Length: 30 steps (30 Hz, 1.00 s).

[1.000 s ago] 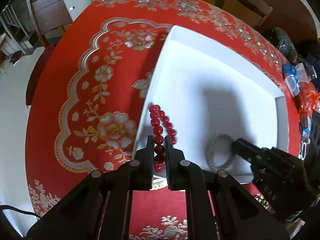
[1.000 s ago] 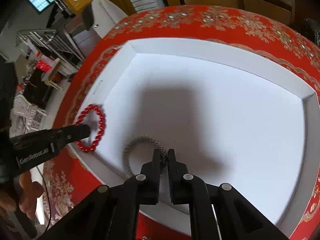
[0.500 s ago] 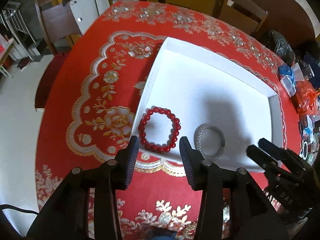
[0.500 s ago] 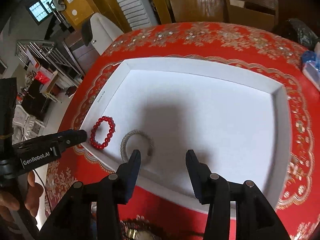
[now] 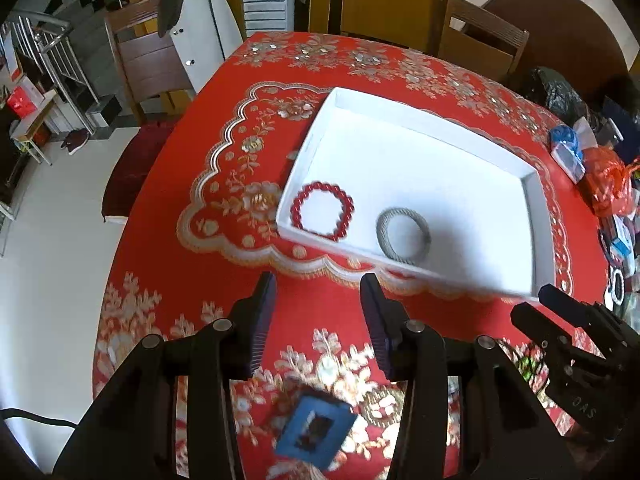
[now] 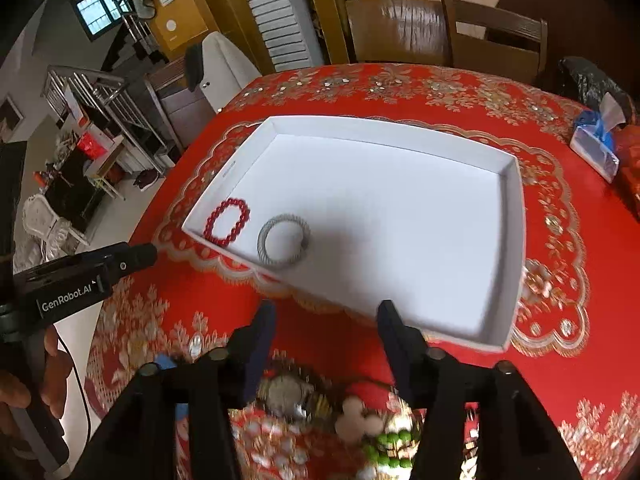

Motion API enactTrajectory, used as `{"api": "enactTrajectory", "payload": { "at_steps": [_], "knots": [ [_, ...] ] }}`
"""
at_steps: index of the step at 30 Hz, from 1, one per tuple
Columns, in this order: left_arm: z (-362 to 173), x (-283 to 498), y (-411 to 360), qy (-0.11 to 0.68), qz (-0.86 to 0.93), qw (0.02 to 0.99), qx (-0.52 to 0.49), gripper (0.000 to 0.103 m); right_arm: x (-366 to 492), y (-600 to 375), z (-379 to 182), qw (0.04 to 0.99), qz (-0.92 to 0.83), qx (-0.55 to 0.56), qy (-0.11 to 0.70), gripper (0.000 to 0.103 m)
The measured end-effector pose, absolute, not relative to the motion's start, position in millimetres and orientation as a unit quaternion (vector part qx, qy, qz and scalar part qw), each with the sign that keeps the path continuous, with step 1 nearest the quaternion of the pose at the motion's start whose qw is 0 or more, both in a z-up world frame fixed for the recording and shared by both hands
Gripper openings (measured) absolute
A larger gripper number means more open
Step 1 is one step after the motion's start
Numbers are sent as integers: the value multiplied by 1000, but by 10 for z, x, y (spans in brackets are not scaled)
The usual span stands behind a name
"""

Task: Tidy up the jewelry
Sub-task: 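Withdraw both tools from the tray back over the jewelry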

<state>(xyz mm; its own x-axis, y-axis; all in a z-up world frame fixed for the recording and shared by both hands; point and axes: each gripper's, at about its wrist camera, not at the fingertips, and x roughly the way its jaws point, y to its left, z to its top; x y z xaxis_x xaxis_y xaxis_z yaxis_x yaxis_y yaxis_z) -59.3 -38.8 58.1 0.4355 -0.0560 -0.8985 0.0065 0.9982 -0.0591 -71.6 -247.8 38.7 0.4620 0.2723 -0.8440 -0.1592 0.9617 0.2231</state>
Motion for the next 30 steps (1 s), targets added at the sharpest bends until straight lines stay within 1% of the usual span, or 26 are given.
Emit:
{"api": "enactTrajectory", "payload": {
  "at_steps": [1,3,10,11,12,13,14,22,30],
  "knots": [
    [590,-659,-405,531,-20,847,-23,45,-781,-2498,402,854,127,57,501,59],
    [613,-771,-444,529,-24,848,-23,49,-892,-2532,428,855,126,57,499,59],
    [739,-1171,-518,516,-30,856,-24,53,-1279,-2658,554,861,124,47,491,60],
    [756,-1226,-527,514,-32,857,-25,55,-1339,-2675,575,862,123,46,489,61],
    [772,-1286,-540,512,-34,858,-25,58,-1418,-2699,599,864,123,46,487,64],
    [789,-1349,-556,510,-38,859,-26,60,-1469,-2719,611,865,122,46,485,67],
    [799,-1389,-568,509,-41,860,-26,61,-1531,-2739,624,866,121,46,483,68],
    [891,-1779,-681,493,-50,869,-6,61,-1915,-2859,685,869,112,45,480,68],
    [958,-2041,-696,483,-49,874,-7,62,-2168,-2939,741,873,106,47,474,69]
  ]
}}
